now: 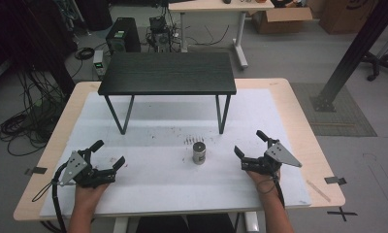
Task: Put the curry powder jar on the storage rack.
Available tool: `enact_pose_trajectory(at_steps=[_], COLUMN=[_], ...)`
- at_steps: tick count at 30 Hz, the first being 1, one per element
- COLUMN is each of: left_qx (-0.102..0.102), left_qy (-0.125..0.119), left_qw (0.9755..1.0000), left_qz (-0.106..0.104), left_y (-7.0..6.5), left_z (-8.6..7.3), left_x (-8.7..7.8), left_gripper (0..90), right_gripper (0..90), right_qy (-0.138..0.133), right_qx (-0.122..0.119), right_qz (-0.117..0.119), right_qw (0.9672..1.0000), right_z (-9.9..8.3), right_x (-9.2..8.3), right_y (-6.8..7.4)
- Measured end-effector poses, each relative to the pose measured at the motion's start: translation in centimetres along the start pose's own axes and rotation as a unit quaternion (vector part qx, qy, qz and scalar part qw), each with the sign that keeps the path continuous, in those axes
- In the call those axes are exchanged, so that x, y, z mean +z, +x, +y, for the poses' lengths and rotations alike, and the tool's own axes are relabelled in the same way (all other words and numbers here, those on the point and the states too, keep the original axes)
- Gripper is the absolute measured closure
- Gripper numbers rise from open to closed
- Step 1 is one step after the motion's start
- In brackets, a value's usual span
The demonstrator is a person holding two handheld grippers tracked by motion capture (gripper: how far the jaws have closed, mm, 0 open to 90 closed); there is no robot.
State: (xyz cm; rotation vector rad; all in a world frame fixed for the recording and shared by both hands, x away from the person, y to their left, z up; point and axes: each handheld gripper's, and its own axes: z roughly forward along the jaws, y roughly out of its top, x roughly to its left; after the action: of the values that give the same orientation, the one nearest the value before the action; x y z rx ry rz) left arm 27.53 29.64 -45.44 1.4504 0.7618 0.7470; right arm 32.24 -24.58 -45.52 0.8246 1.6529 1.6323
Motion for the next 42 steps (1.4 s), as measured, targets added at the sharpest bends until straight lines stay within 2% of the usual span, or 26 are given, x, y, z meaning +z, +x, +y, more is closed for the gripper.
enact_pose_trajectory(at_steps=[7,10,14,23,30,35,40,42], left_qx=[0.001,-0.010,-0.001,-0.005,0.003,-0.002,-0.001,0.000], left_qy=[-0.002,0.006,-0.002,0.000,-0.004,-0.001,-0.001,-0.001], left_qw=[1.0000,0.9999,1.0000,1.0000,1.0000,1.0000,1.0000,1.0000], left_qz=[0.000,-0.001,-0.001,0.000,0.001,0.000,0.000,0.000], left_y=[-0.03,0.23,0.03,0.12,-0.07,0.06,0.04,0.03], left_z=[-0.01,0.05,-0.02,0.00,-0.03,0.01,0.01,0.01], left_x=[-0.04,0.09,-0.06,-0.02,-0.08,-0.02,-0.02,-0.02], left_gripper=[0.2,0.2,0.2,0.2,0.2,0.2,0.2,0.2], right_gripper=[0.0,0.0,0.0,0.0,0.0,0.0,0.0,0.0], right_qy=[0.002,0.003,0.002,0.001,0.000,-0.005,0.007,0.008], right_qx=[-0.002,-0.003,-0.003,-0.002,-0.004,-0.003,0.013,0.009], right_qz=[0.001,0.003,0.004,0.002,0.003,-0.001,0.011,0.014], right_qw=[1.0000,1.0000,1.0000,1.0000,1.0000,1.0000,0.9998,0.9998], right_z=[0.01,0.02,0.01,0.00,0.01,-0.01,0.16,0.55], right_x=[0.02,0.06,0.03,0.00,-0.01,-0.10,0.15,0.15], right_y=[0.03,0.04,0.03,0.04,0.08,0.06,-0.39,-0.44])
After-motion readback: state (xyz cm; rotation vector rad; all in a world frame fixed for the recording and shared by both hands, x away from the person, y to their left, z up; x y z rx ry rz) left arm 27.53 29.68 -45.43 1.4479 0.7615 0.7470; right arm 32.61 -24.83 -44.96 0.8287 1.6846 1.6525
